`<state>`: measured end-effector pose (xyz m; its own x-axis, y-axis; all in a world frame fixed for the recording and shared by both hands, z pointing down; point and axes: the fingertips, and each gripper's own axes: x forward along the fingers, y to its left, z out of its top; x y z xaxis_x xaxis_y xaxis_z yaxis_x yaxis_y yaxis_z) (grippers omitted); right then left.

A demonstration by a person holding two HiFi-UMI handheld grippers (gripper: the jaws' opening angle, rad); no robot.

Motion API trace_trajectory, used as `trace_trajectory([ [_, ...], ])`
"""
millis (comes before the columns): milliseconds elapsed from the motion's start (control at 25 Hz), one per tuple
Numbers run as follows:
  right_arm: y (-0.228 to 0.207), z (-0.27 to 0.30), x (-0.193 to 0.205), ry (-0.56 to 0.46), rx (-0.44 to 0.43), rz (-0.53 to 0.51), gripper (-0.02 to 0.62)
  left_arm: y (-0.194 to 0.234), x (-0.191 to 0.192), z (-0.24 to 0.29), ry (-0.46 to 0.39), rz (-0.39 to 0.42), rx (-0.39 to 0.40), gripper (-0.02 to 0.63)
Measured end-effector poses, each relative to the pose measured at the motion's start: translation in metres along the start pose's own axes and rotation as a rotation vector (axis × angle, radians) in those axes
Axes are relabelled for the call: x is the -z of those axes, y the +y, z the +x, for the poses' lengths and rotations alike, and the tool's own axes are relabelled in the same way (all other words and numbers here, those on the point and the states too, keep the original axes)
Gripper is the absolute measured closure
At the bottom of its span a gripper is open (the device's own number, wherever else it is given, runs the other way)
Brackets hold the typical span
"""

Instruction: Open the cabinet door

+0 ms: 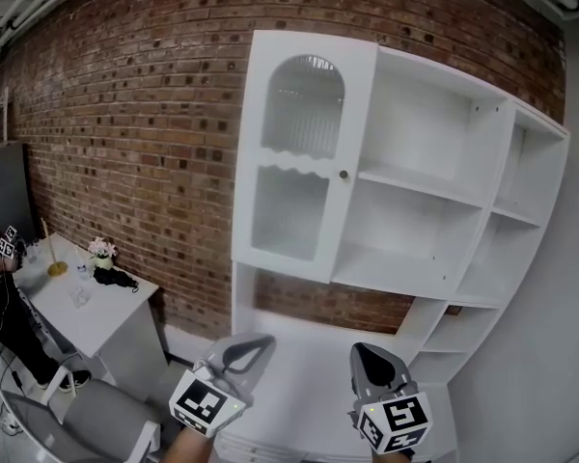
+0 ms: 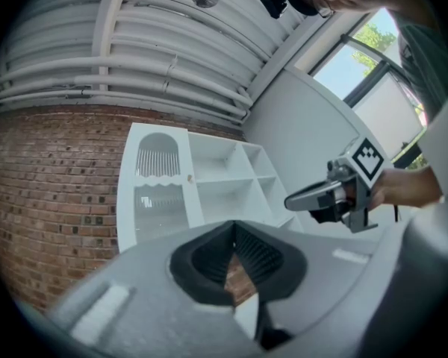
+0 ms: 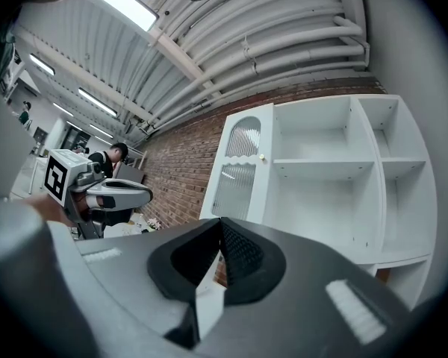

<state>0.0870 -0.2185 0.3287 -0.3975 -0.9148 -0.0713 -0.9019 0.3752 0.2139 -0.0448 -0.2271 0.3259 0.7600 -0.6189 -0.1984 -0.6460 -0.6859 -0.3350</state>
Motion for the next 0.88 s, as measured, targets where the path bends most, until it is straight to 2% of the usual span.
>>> trace_trajectory([
  [240, -0.013, 0.012, 0.001, -0.001, -0.013, 0.002, 0.591, 0.007, 0.004, 0.011, 0.011, 0.006, -0.016, 0.604],
  [880, -0.063, 0.055, 0.012, -0.035, -0.151, 0.012, 0.592, 0.013, 0.016, 0.060, 0.065, 0.030, -0.142, 0.604],
])
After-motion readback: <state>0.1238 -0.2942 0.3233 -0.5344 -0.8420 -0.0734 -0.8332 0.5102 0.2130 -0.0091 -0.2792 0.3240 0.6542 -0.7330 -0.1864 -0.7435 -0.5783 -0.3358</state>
